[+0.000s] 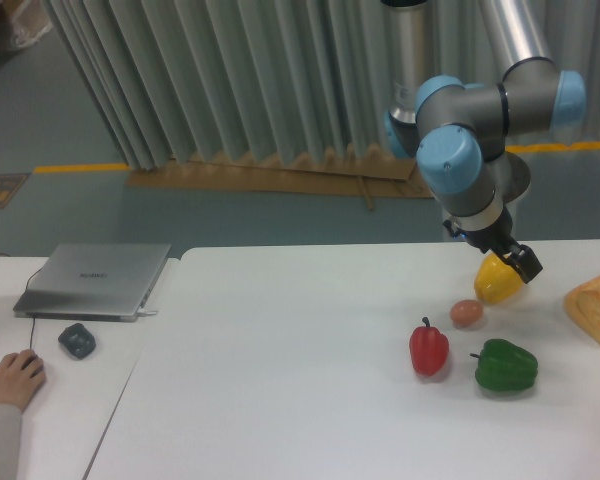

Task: Place the yellow pepper in a basket
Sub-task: 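Lift the yellow pepper slightly off the table, then rotate the wrist while holding the yellow pepper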

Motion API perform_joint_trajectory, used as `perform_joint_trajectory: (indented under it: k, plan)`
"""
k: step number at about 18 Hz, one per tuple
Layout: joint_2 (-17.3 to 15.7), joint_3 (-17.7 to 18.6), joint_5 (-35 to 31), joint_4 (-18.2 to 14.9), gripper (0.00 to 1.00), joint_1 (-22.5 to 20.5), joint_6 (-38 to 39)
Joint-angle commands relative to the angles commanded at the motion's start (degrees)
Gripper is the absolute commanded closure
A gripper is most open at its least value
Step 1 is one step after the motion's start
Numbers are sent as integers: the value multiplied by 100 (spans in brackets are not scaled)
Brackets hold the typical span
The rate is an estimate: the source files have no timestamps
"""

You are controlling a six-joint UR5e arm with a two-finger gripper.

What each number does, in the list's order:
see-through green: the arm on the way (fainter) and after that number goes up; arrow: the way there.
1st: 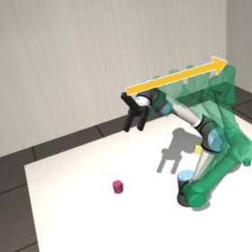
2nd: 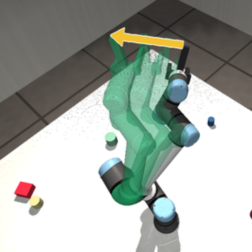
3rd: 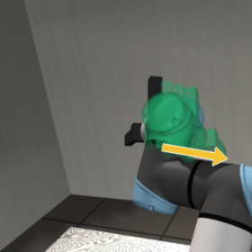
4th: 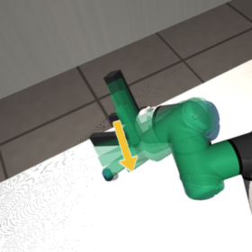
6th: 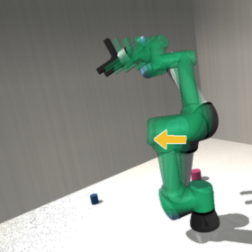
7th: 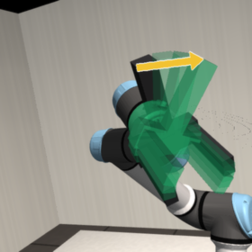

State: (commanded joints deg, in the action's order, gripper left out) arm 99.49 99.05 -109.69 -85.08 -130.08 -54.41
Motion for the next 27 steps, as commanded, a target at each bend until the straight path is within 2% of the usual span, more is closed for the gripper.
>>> perform_joint_trajectory:
  k: [3,9,16,27]
  plan:
    - [-61,351,-70,9,0,35,202]
    - [-18,370,-9,9,0,114,290]
    - [228,431,-105,18,0,211,457]
    - [281,660,-378,26,0,290,545]
